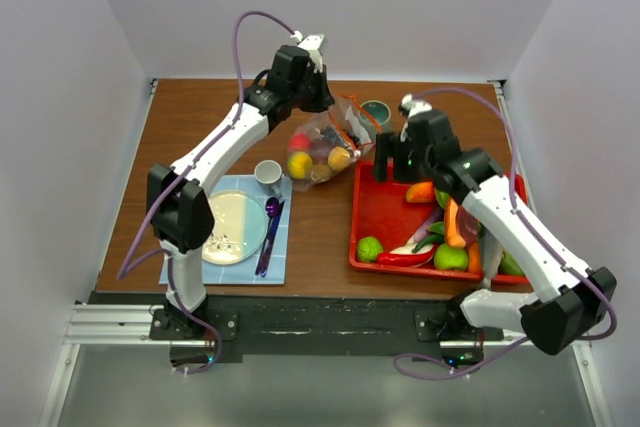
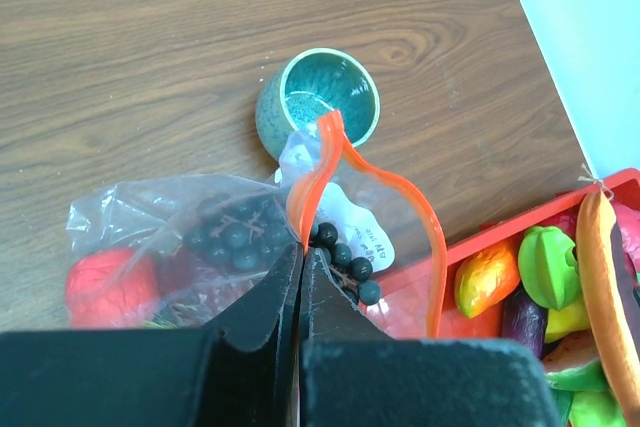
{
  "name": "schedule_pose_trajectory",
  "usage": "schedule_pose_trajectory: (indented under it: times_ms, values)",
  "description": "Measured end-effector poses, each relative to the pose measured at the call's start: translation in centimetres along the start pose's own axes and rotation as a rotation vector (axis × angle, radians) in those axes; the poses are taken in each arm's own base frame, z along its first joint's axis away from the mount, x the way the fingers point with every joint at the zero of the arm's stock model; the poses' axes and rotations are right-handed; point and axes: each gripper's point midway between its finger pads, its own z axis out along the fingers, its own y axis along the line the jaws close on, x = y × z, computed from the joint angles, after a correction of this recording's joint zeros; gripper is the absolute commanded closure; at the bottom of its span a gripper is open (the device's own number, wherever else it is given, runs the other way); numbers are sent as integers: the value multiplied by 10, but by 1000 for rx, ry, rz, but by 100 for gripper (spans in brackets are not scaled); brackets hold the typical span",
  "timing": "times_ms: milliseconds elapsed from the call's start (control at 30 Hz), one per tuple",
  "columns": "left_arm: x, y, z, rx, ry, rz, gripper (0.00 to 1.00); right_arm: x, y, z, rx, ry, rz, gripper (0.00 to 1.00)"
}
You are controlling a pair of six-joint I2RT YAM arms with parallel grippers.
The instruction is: Place the food in the zip-top bag and seal the zipper
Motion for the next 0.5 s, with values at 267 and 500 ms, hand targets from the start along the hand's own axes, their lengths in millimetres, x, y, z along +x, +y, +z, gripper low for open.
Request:
schedule_pose_trajectory:
  times_ms: [267,500]
  values:
    - [-4,-2,-3,1,-3,0,100,141,2,26,-66,347,-134,20]
    - [-3,-1,-1,0,1,0,100,170,11,31,-120,411,-163,22]
